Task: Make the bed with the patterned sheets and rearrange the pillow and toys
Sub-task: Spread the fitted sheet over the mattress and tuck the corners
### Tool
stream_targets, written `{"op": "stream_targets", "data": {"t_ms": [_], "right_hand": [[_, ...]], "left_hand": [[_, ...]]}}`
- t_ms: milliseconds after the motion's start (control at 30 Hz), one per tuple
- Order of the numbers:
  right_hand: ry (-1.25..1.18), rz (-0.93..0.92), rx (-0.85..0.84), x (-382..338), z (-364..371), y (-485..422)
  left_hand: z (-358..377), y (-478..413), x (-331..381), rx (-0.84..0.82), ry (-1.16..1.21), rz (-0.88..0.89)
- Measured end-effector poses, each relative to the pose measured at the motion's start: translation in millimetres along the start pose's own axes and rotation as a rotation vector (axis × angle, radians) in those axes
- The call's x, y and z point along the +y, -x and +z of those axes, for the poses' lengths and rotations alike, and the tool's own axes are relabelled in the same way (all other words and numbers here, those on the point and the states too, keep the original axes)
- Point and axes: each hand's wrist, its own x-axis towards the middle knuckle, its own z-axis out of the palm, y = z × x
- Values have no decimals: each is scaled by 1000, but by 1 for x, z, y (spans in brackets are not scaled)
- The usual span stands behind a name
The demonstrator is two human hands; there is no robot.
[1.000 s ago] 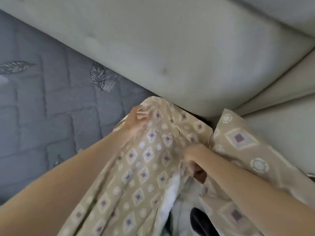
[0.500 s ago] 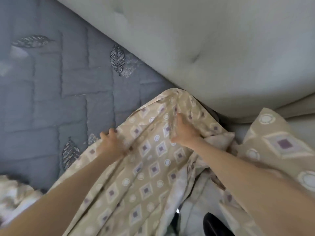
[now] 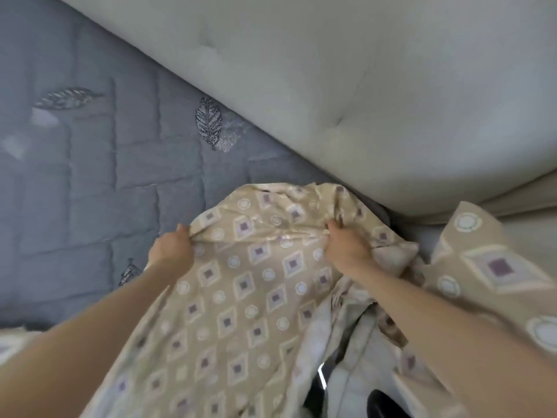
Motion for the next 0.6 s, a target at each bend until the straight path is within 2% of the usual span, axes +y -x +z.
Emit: {"op": "stream_targets", "data": {"t_ms": [433, 600], "right_hand": [[-176, 369, 46, 59, -17, 2], [-236, 477, 167, 72, -22, -12]], "left_hand": [[-57, -28, 89, 117, -20, 243], [-69, -45, 117, 167, -26, 313]]}}
